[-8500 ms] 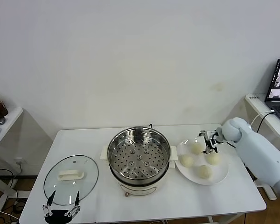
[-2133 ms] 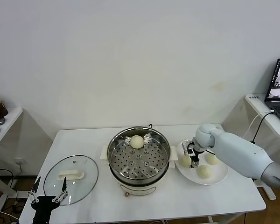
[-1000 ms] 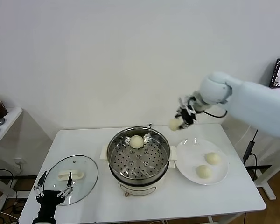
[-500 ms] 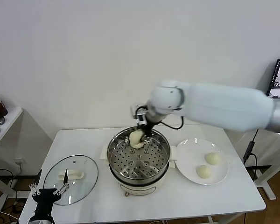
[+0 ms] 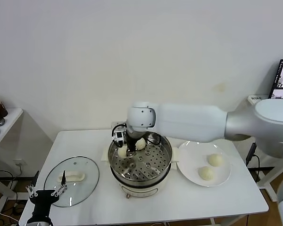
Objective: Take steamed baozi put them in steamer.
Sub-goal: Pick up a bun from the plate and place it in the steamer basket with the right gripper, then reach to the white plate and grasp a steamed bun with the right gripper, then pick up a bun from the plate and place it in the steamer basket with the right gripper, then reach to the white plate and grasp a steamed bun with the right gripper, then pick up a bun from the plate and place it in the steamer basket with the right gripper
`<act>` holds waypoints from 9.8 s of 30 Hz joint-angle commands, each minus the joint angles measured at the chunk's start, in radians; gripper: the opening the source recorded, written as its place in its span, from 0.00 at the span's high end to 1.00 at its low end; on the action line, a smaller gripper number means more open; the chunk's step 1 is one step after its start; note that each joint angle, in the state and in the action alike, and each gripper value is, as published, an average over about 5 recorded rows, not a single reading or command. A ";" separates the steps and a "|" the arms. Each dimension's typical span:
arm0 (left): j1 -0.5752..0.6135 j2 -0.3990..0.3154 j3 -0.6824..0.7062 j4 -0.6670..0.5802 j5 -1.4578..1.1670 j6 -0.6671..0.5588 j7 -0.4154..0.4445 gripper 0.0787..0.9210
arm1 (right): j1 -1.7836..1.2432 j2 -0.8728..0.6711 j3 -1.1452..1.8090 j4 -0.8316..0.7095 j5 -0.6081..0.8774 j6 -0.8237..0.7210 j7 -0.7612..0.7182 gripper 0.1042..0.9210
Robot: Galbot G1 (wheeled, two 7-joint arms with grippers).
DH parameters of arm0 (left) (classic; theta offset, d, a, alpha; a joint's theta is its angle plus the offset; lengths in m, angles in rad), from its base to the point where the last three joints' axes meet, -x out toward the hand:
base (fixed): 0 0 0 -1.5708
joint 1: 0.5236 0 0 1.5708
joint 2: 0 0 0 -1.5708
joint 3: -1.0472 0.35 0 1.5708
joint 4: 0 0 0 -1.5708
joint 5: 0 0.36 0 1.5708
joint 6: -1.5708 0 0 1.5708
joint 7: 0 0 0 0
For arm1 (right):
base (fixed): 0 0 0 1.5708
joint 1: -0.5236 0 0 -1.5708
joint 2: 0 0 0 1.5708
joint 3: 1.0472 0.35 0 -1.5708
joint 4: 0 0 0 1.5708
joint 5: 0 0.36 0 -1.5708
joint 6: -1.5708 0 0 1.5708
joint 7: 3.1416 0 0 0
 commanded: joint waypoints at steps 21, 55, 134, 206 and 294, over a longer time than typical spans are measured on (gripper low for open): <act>0.001 0.000 0.000 -0.004 0.000 -0.002 -0.001 0.12 | 0.104 -0.050 0.035 0.047 -0.036 -0.005 -0.179 0.13; -0.002 0.004 0.013 0.016 0.025 0.002 0.001 0.12 | -0.492 -0.850 0.442 0.123 -0.740 0.531 -0.473 0.12; -0.005 0.000 -0.036 0.012 -0.003 -0.012 0.000 0.12 | 0.181 -0.242 0.028 0.233 -0.352 0.882 -0.456 0.60; -0.033 0.009 -0.002 0.032 0.011 -0.003 0.000 0.12 | -0.320 -0.831 0.489 0.023 -0.710 0.453 -0.451 0.12; -0.049 0.015 0.042 0.031 0.018 -0.003 0.000 0.12 | 0.411 -0.573 -0.103 0.406 0.037 0.047 -0.164 0.60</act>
